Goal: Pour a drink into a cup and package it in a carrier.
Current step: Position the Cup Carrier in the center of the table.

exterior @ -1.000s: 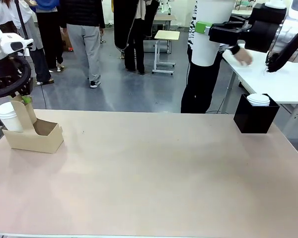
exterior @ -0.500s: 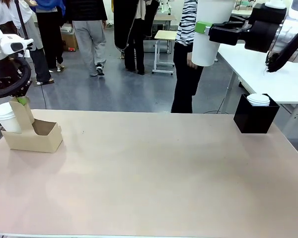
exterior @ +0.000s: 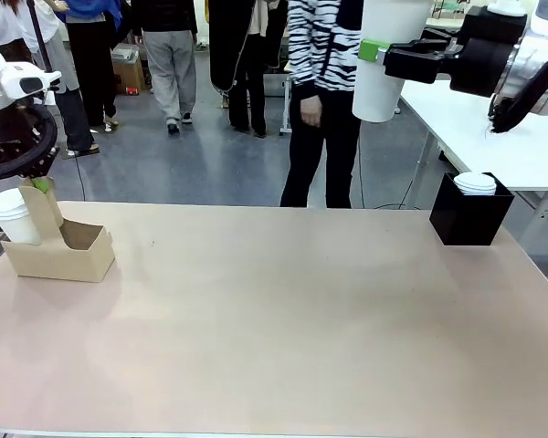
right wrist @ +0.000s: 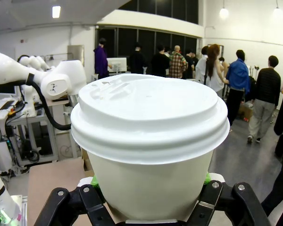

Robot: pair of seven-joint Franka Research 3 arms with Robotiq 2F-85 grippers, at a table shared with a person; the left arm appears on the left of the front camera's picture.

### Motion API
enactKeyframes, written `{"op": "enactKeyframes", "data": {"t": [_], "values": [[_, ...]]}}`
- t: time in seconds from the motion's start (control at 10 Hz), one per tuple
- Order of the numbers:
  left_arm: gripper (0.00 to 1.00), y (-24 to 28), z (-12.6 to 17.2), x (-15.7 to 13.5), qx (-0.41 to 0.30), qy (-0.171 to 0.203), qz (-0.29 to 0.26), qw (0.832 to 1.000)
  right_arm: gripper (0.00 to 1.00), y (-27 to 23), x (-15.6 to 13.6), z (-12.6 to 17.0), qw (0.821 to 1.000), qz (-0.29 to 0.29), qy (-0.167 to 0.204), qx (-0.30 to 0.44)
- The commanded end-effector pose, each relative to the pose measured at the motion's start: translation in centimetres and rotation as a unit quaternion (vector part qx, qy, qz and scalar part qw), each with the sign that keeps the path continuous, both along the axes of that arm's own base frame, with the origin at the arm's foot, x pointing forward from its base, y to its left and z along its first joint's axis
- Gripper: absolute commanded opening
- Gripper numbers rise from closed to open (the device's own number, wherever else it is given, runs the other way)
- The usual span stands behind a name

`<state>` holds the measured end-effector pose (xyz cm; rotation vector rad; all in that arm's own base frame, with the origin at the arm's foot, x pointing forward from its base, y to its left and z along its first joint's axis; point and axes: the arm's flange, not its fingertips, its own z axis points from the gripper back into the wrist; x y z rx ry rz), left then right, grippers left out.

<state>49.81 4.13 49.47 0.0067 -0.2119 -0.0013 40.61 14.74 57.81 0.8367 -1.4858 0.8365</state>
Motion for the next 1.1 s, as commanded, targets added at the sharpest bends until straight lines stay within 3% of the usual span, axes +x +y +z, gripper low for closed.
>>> {"op": "enactKeyframes", "data": {"t": [0.0, 0.3, 0.5, 0.7, 1.0], "values": [[0.02, -1.1, 2.7, -1.0, -0.028, -0.011, 0.018, 0.999, 0.8, 0.3, 0.2, 0.1, 1.0, -0.002, -0.012, 0.008], [0.02, -6.4, 8.5, -2.3, -0.042, -0.033, 0.04, 0.998, 0.8, 0.3, 0.2, 0.1, 1.0, -0.002, -0.012, 0.008], [0.02, -13.2, 11.2, -2.9, -0.06, -0.035, 0.046, 0.997, 0.8, 0.3, 0.2, 0.1, 1.0, -0.002, -0.012, 0.008], [0.02, -20.4, 11.6, -2.5, -0.057, -0.029, 0.035, 0.997, 0.8, 0.3, 0.2, 0.1, 1.0, -0.002, -0.012, 0.008], [0.02, -29.9, 8.9, -0.9, -0.037, 0.007, 0.045, 0.998, 0.8, 0.3, 0.2, 0.1, 1.0, -0.002, -0.012, 0.008]]}}
